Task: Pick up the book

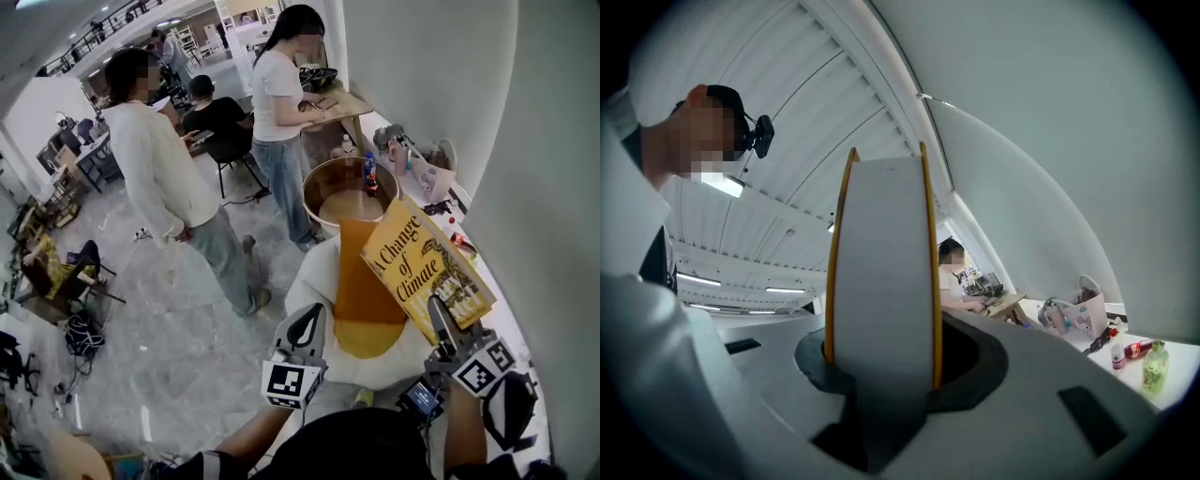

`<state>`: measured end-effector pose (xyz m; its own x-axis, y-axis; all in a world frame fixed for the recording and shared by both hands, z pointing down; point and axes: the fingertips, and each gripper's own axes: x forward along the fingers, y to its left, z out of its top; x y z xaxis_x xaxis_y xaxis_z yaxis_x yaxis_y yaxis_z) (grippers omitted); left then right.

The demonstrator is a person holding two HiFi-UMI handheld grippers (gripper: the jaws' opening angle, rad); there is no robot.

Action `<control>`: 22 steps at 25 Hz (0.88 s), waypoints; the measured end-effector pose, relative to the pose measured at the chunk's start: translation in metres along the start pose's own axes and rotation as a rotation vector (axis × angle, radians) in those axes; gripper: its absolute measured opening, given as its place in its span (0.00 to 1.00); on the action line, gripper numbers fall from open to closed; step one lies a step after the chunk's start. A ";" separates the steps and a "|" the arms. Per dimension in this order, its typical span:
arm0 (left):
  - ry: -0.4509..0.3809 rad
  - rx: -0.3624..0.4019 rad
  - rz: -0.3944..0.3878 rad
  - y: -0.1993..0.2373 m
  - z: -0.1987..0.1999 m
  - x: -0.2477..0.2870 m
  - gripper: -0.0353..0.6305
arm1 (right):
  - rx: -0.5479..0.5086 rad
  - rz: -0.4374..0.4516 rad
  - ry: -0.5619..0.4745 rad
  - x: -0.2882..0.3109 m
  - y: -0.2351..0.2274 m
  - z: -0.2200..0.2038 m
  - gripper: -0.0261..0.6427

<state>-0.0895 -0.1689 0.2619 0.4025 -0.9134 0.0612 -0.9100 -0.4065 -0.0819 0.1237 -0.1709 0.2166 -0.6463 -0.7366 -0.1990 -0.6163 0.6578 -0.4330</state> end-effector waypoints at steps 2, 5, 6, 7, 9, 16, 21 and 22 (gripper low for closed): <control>-0.016 0.003 -0.001 0.000 0.003 -0.015 0.07 | -0.006 0.005 -0.017 -0.007 0.018 -0.004 0.27; -0.040 0.002 -0.002 0.002 0.009 -0.050 0.07 | -0.021 0.012 -0.039 -0.021 0.054 -0.008 0.27; -0.046 -0.001 -0.002 0.003 0.011 -0.067 0.07 | -0.027 0.011 -0.045 -0.027 0.070 -0.010 0.27; -0.051 -0.004 -0.003 0.003 0.013 -0.085 0.07 | -0.032 0.006 -0.052 -0.033 0.085 -0.012 0.27; -0.055 -0.003 -0.008 0.001 0.013 -0.115 0.07 | -0.033 -0.009 -0.067 -0.047 0.110 -0.017 0.27; -0.052 0.003 -0.014 -0.014 0.000 -0.205 0.07 | -0.069 -0.058 -0.087 -0.096 0.177 -0.037 0.27; -0.051 -0.014 -0.010 -0.031 -0.005 -0.235 0.07 | -0.090 -0.074 -0.082 -0.128 0.195 -0.034 0.27; -0.055 -0.015 -0.008 -0.030 -0.003 -0.238 0.07 | -0.097 -0.075 -0.080 -0.128 0.197 -0.034 0.27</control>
<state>-0.1587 0.0605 0.2528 0.4146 -0.9100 0.0073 -0.9078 -0.4142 -0.0663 0.0700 0.0587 0.1863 -0.5612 -0.7920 -0.2403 -0.7046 0.6095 -0.3634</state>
